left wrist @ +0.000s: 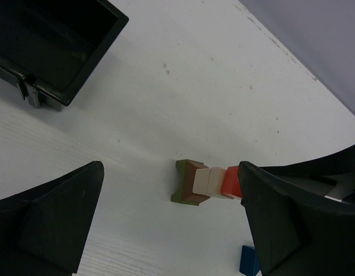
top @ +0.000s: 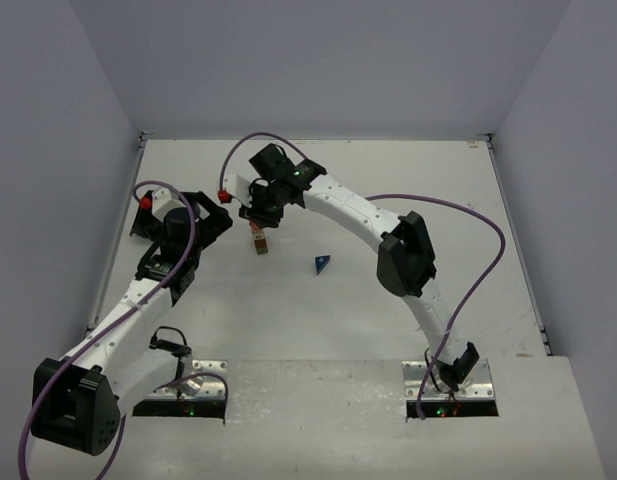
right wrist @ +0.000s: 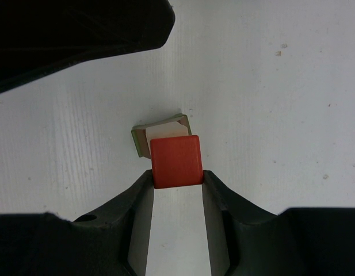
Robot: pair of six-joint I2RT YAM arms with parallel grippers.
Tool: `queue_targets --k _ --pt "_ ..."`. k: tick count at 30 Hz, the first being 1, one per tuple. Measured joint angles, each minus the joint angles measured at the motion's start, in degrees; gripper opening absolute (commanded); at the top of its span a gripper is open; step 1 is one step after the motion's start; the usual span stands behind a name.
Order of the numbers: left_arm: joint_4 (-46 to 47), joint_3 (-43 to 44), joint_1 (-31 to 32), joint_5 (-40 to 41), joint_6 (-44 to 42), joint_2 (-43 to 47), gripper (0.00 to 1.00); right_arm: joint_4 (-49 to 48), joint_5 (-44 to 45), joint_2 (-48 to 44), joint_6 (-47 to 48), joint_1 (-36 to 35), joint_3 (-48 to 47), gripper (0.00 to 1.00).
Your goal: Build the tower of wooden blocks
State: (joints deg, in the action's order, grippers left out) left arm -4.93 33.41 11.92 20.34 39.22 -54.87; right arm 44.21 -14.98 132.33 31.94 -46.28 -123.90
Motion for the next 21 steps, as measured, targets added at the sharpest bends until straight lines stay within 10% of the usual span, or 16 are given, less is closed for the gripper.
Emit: queue_targets --k 21 --pt "0.02 0.00 0.00 -0.03 -0.17 0.00 1.00 -0.59 -0.10 0.00 -0.35 0.00 0.29 0.39"
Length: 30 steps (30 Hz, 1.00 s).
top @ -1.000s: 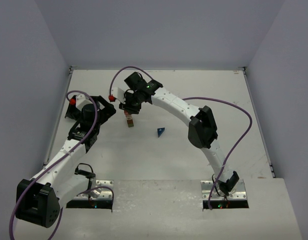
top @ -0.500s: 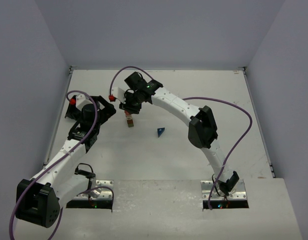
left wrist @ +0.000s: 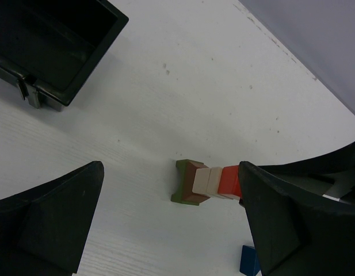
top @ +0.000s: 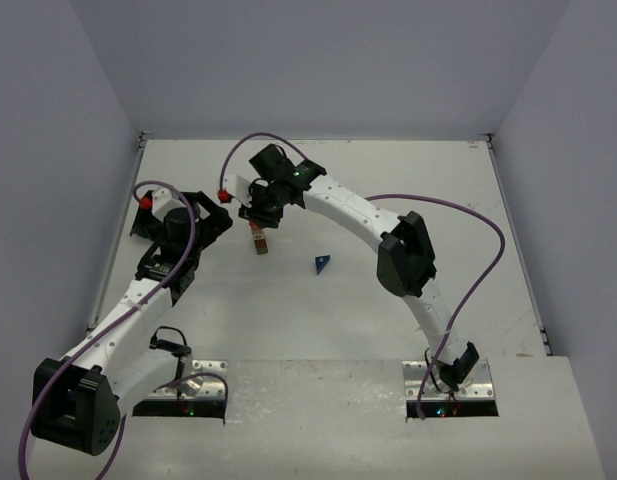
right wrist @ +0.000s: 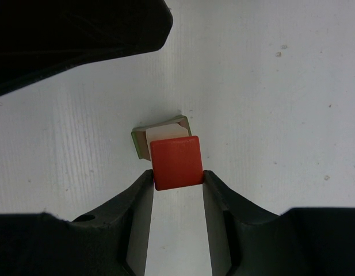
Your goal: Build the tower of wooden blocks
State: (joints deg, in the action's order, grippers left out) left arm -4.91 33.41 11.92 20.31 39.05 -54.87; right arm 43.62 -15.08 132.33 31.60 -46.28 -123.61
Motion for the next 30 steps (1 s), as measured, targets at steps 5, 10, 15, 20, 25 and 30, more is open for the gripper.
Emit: queue_targets --k 5,10,15,20,25,30 --pt "0.00 0.00 0.00 -0.01 0.00 0.00 1.00 -0.56 -0.14 0.00 -0.32 0.00 0.37 0.40" --pt "0.00 0.00 0.00 -0.01 0.00 0.00 1.00 -1.24 -0.12 0.00 -0.61 0.00 0.79 0.43" --pt "0.00 0.00 0.00 -0.03 0.00 0.00 1.00 -1.44 -0.21 0.00 -0.89 0.00 1.34 0.54" --pt "0.02 0.00 0.00 -0.17 0.00 0.00 1.00 -1.62 -0.30 0.00 -1.35 0.00 2.15 0.69" --pt "0.02 0.00 0.00 -0.46 0.00 0.00 1.00 -2.04 -0.25 -0.02 -1.94 0.00 2.55 0.99" --pt "-0.13 0.00 0.00 -0.51 -0.04 0.26 1.00 -3.92 0.10 -1.05 -2.50 0.00 4.04 0.99"
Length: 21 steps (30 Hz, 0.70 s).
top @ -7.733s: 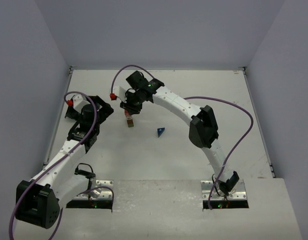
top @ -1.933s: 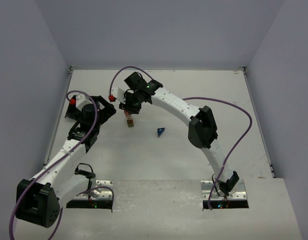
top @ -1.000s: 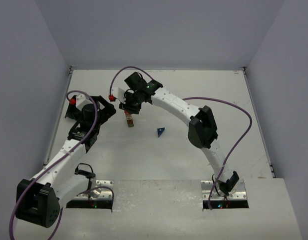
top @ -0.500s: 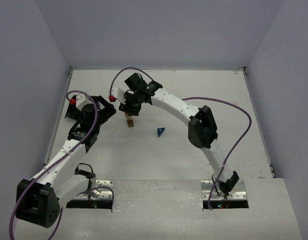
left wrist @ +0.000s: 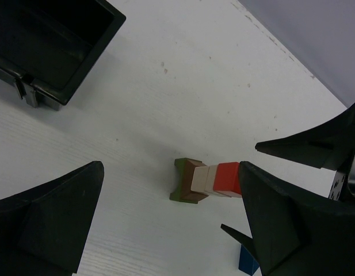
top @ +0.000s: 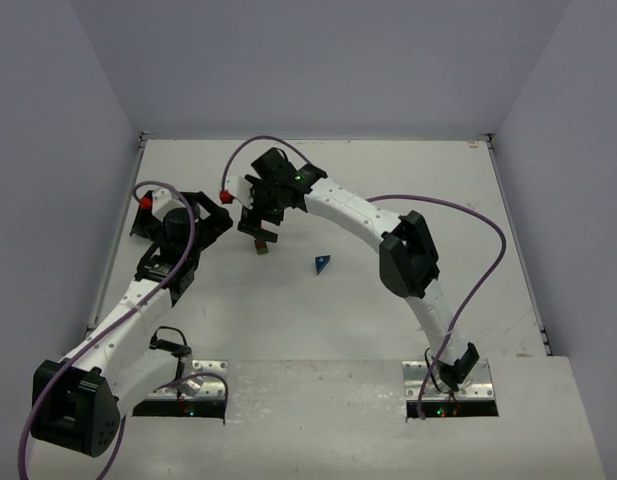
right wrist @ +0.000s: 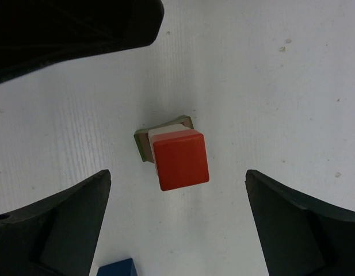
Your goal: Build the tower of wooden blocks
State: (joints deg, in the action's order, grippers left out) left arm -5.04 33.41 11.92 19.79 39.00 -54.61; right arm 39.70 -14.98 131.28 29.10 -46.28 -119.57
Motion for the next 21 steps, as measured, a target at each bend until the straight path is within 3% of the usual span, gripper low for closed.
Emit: queue_targets --k 5,12,21 --pt "-1.24 0.13 0.00 -0.39 -0.13 2.53 1.00 -1.92 0.26 -6.48 -1.03 0.00 5.94 0.99" --pt "-3.07 2.20 0.00 -2.29 -0.40 7.07 1.00 -8.50 3.26 -25.96 -5.06 0.00 21.75 0.99" --pt "-6.27 3.23 0.00 -7.31 -1.08 9.27 1.00 -21.40 13.19 -53.06 -19.92 0.04 54.84 0.99"
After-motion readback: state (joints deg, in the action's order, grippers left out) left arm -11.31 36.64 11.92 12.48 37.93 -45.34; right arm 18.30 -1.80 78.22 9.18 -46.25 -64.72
